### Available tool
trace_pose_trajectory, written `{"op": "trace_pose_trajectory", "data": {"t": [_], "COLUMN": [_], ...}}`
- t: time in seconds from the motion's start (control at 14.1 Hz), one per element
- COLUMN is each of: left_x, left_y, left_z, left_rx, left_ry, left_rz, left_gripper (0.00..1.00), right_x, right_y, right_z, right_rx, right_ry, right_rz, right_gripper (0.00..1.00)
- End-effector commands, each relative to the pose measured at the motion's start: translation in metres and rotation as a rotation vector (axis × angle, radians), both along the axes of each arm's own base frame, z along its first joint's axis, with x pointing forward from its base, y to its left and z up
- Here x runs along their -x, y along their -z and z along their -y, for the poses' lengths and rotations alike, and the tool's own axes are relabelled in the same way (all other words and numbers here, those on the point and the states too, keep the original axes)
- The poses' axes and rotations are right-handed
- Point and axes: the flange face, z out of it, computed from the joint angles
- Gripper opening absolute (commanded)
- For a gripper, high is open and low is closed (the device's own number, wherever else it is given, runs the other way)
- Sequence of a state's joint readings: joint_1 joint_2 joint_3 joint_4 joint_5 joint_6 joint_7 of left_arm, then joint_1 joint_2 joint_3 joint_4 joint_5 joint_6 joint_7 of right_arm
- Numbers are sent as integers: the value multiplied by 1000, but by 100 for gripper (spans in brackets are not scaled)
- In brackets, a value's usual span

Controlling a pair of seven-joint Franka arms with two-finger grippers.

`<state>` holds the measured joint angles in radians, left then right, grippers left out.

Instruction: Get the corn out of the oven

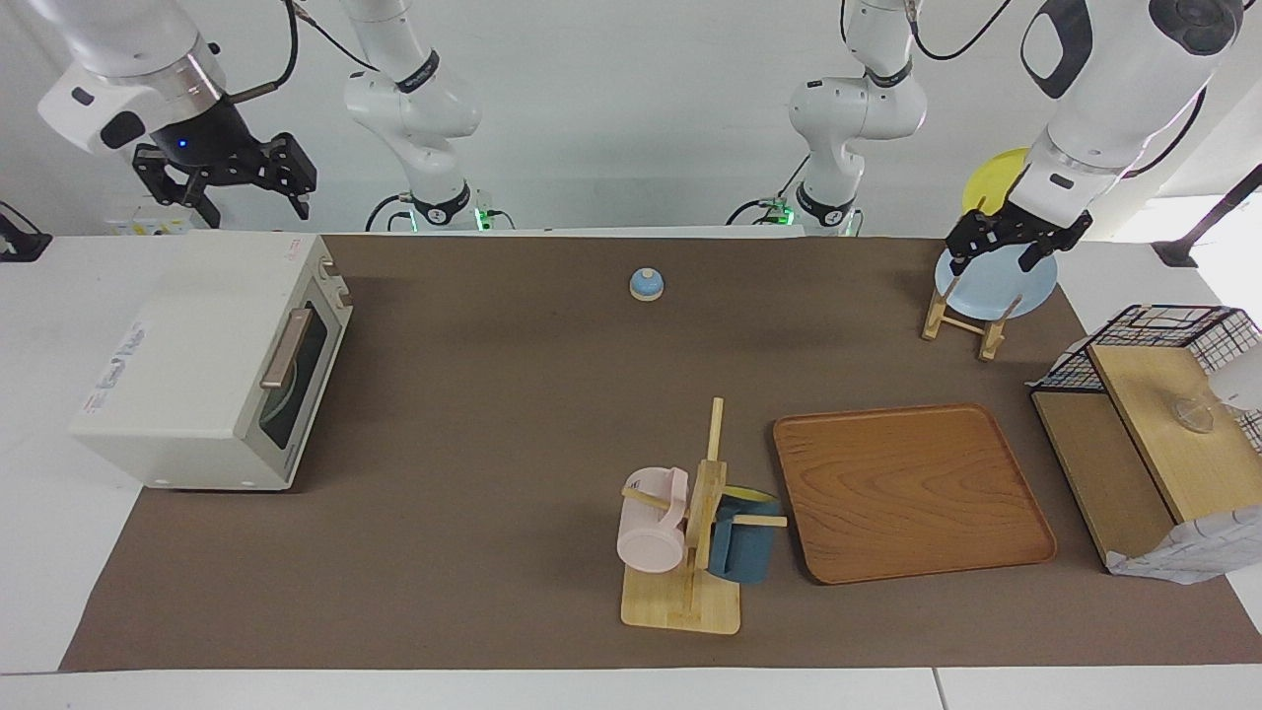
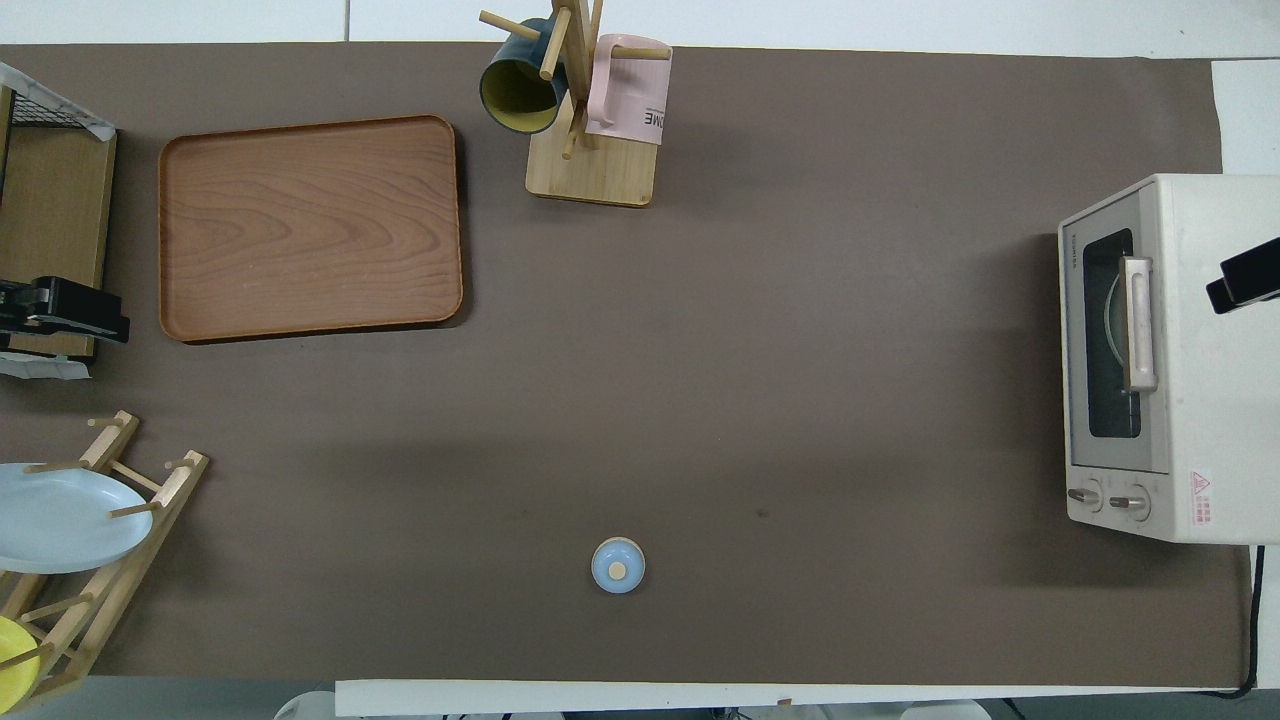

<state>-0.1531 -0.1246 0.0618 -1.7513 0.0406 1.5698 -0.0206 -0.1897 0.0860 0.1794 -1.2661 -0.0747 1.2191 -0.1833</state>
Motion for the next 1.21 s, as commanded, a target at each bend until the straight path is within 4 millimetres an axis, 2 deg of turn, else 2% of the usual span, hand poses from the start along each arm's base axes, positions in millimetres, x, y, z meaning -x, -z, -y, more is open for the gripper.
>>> {"op": "trace_pose_trajectory", "data": {"t": [0.0, 0.35, 0.57, 0.71, 0.78, 0.85, 1.06, 1.13], "left_x": [3, 6, 9, 8, 8, 8, 8, 8], "left_y": [-30, -42, -42, -42, -42, -42, -42, -42], "left_z": [4, 6, 7, 4, 2, 0, 2, 2], "left_rx": [-2, 46, 44, 44, 44, 44, 44, 44], "left_ry": [18, 15, 18, 10, 7, 4, 7, 7], "left_rz": [32, 53, 47, 45, 45, 45, 45, 47], "left_gripper": [100, 100, 100, 100, 100, 100, 100, 100], "right_x": [4, 7, 10, 10, 10, 7, 6, 7], "right_y": [3, 1, 4, 8, 15, 23, 84, 99], "right_z": [-1, -2, -3, 5, 6, 2, -5, -5], "right_rx": [-13, -11, -10, -16, -13, -1, 18, 17], "right_ry": [18, 13, 8, -9, -19, -33, -65, -87], "right_rz": [-6, -8, -23, -28, -24, 38, 13, 8], "right_gripper": [100, 100, 100, 100, 98, 81, 27, 12]}}
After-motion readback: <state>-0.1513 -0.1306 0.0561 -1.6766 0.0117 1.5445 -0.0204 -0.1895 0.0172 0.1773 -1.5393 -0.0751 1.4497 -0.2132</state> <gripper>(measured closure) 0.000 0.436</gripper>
